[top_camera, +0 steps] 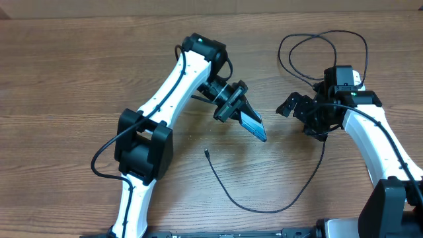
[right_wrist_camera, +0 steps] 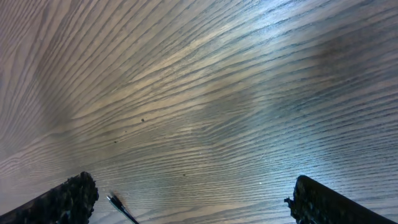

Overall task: Plug charger to phone and switch on socket
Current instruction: 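Move the right gripper down to the black cable's USB-C plug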

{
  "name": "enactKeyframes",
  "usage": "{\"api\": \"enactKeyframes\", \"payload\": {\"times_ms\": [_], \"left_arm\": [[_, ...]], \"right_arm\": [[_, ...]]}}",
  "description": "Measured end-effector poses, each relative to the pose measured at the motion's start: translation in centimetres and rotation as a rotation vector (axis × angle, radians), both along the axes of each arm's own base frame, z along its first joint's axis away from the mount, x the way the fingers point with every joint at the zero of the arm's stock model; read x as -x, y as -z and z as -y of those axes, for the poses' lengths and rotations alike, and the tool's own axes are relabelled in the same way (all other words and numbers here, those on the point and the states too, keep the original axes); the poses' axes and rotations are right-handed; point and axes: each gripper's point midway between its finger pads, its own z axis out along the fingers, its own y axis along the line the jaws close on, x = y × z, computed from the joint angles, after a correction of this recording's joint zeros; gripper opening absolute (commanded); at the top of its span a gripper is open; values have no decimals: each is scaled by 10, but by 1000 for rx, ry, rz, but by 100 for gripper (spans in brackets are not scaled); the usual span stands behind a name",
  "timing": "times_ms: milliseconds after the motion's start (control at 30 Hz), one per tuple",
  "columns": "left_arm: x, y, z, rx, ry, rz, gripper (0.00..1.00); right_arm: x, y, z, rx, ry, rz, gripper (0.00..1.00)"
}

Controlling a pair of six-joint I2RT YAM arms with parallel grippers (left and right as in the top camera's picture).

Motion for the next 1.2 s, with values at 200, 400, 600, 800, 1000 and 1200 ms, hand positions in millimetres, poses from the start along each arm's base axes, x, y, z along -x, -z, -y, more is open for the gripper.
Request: {"api": "enactKeyframes", "payload": {"times_ms": [200, 400, 600, 800, 1000, 1200], "left_arm": [[-8, -1, -7, 4, -28, -3, 4], [-13, -5, -9, 29, -50, -15, 4], [-14, -12, -6, 67, -63, -33, 4], [-15, -14, -5, 75, -66, -37, 4], [-15, -14, -5, 75, -67, -37, 4], [-16, -14, -7, 96, -58, -2, 4]], "right_arm": [[0, 0, 0, 0, 0, 0, 100], [0, 0, 0, 0, 0, 0, 100], [0, 0, 0, 0, 0, 0, 100], [0, 0, 0, 0, 0, 0, 100], [0, 0, 0, 0, 0, 1, 100], [0, 0, 0, 1, 1, -1, 100]]}}
